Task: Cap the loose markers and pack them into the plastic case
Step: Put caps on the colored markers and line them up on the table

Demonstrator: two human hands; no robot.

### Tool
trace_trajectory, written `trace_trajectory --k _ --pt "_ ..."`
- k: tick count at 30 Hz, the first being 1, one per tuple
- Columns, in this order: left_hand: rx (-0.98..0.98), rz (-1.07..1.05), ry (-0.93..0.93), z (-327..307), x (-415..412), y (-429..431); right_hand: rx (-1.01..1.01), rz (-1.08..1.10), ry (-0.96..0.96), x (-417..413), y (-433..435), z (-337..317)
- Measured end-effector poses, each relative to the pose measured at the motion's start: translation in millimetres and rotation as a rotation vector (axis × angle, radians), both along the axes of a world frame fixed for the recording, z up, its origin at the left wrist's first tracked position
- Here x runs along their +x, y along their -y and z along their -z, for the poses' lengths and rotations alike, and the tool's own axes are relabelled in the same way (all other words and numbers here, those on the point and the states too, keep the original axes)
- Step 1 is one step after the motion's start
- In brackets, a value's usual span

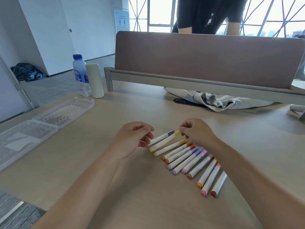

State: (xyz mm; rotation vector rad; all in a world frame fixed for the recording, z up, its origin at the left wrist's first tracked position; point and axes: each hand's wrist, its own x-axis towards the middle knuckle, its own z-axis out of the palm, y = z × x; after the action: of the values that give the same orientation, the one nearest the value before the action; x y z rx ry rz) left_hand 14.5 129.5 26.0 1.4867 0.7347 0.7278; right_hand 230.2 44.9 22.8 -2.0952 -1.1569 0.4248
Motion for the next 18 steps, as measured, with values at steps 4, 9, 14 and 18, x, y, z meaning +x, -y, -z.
trace_trajectory --k 4,9,14,18 --pt "0.001 0.000 -0.011 0 3 3 -0.038 -0.022 0.046 2 4 -1" --pt "0.004 0.006 -0.023 -1 8 8 -0.036 -0.021 0.069 1 7 -2" --pt "0.016 0.006 -0.038 -3 14 10 0.021 -0.060 0.040 2 16 -8" --pt "0.024 0.002 -0.051 -5 22 14 0.110 -0.093 0.051 4 26 -22"
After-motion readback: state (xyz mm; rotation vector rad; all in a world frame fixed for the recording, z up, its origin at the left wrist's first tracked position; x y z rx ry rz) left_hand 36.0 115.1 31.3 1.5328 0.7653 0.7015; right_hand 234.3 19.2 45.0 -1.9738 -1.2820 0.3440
